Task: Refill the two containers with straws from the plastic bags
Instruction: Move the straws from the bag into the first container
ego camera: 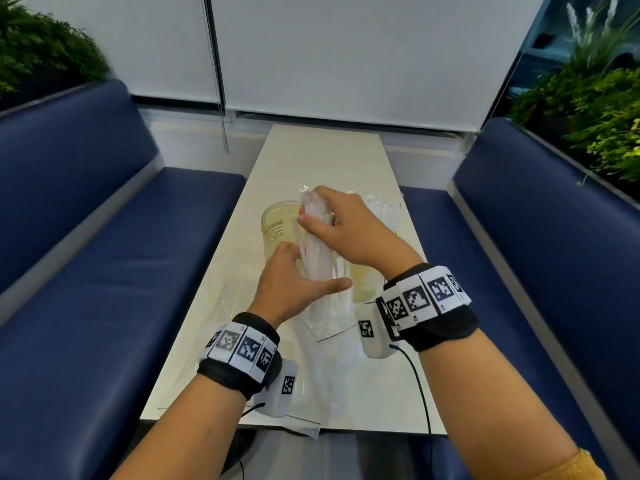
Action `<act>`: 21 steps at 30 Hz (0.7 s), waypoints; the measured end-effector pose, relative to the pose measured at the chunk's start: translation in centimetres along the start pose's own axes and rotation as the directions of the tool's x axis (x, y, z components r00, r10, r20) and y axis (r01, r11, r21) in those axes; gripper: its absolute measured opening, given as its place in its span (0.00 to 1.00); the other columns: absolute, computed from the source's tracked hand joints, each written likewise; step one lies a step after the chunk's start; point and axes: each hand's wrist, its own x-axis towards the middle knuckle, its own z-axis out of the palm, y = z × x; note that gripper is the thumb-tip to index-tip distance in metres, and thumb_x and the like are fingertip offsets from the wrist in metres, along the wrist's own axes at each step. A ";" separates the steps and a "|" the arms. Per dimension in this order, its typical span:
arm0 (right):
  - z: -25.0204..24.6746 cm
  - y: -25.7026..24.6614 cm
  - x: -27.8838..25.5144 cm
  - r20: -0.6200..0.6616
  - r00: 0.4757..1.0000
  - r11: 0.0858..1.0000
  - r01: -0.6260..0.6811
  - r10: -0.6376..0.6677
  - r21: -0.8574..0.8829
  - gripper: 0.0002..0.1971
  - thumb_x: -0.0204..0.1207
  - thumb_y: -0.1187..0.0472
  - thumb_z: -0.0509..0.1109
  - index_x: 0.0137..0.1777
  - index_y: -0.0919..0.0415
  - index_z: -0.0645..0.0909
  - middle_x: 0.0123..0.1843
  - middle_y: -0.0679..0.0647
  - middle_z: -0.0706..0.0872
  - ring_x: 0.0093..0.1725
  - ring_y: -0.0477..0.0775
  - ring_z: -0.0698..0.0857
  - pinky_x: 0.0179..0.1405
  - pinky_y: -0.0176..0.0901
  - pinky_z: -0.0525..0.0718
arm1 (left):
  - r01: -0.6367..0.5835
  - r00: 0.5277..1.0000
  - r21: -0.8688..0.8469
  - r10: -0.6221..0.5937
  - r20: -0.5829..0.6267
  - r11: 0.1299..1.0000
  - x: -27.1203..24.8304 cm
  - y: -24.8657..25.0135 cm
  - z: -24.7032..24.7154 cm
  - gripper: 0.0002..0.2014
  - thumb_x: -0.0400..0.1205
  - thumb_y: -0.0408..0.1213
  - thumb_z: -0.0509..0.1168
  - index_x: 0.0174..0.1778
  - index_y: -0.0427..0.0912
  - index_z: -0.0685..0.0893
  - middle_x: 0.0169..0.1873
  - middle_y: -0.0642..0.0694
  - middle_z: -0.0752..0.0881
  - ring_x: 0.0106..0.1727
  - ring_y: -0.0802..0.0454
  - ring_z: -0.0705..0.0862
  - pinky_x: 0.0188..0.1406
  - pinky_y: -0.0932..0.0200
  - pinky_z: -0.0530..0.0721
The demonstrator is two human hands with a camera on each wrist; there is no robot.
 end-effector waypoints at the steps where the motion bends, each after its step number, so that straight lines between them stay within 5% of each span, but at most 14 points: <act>1: 0.3 -0.1 0.0 -0.034 0.999 0.999 0.000 0.002 0.037 0.11 0.84 0.50 0.69 0.55 0.58 0.81 0.43 0.55 0.86 0.34 0.52 0.81 0.36 0.46 0.80 | 0.004 1.000 -0.011 -0.004 -0.008 1.000 0.1 0.0 0.2 0.27 0.62 0.61 0.83 0.39 0.59 0.69 0.41 0.57 0.74 0.39 0.62 0.74 0.36 0.59 0.72; 4: 2.1 0.1 -0.3 -0.187 0.979 0.985 -0.052 0.082 0.162 0.17 0.78 0.43 0.73 0.51 0.57 0.80 0.43 0.53 0.86 0.41 0.53 0.85 0.43 0.55 0.87 | -0.004 1.000 -0.056 0.003 -0.019 0.998 0.6 -0.5 0.9 0.19 0.70 0.54 0.80 0.48 0.55 0.78 0.47 0.53 0.83 0.47 0.56 0.84 0.45 0.53 0.85; 7: 4.1 0.4 -1.0 -0.270 0.944 0.978 -0.157 0.190 0.139 0.26 0.67 0.33 0.78 0.48 0.54 0.79 0.42 0.46 0.86 0.43 0.46 0.86 0.43 0.44 0.87 | -0.078 0.997 -0.159 0.076 -0.022 0.984 0.5 -0.5 1.2 0.24 0.75 0.46 0.75 0.67 0.54 0.80 0.53 0.56 0.88 0.54 0.60 0.88 0.53 0.52 0.90; 10: 5.7 1.0 -1.1 -0.270 0.939 0.977 -0.204 0.214 0.067 0.22 0.69 0.36 0.77 0.35 0.55 0.79 0.32 0.49 0.84 0.34 0.52 0.86 0.36 0.54 0.88 | -0.098 0.995 -0.170 0.092 -0.047 0.981 0.3 -0.5 1.1 0.17 0.76 0.35 0.72 0.60 0.51 0.83 0.47 0.53 0.90 0.51 0.54 0.90 0.49 0.46 0.92; 13: 6.1 1.2 -0.8 -0.322 0.933 0.987 -0.155 0.160 0.040 0.21 0.74 0.50 0.75 0.24 0.48 0.70 0.23 0.48 0.78 0.27 0.55 0.83 0.29 0.56 0.85 | -0.067 0.995 -0.149 0.054 -0.087 0.987 0.0 -0.6 1.0 0.19 0.71 0.38 0.77 0.56 0.50 0.82 0.48 0.52 0.88 0.49 0.54 0.89 0.47 0.49 0.91; 17: 5.5 1.0 -0.4 -0.405 0.910 0.996 -0.091 0.087 0.010 0.23 0.76 0.55 0.73 0.22 0.48 0.67 0.19 0.48 0.75 0.22 0.52 0.78 0.22 0.44 0.74 | -0.019 0.997 -0.103 0.012 -0.070 0.995 -0.1 -0.1 0.8 0.24 0.66 0.45 0.83 0.41 0.63 0.72 0.54 0.48 0.85 0.53 0.49 0.85 0.54 0.44 0.87; 21: 3.9 -0.3 1.0 -0.420 0.907 0.997 -0.046 0.016 -0.061 0.23 0.77 0.56 0.72 0.23 0.50 0.66 0.19 0.47 0.72 0.20 0.48 0.74 0.23 0.36 0.66 | 0.034 0.998 -0.008 -0.034 -0.046 0.999 0.0 -0.3 0.8 0.29 0.63 0.57 0.84 0.44 0.54 0.72 0.48 0.56 0.77 0.48 0.54 0.78 0.47 0.54 0.80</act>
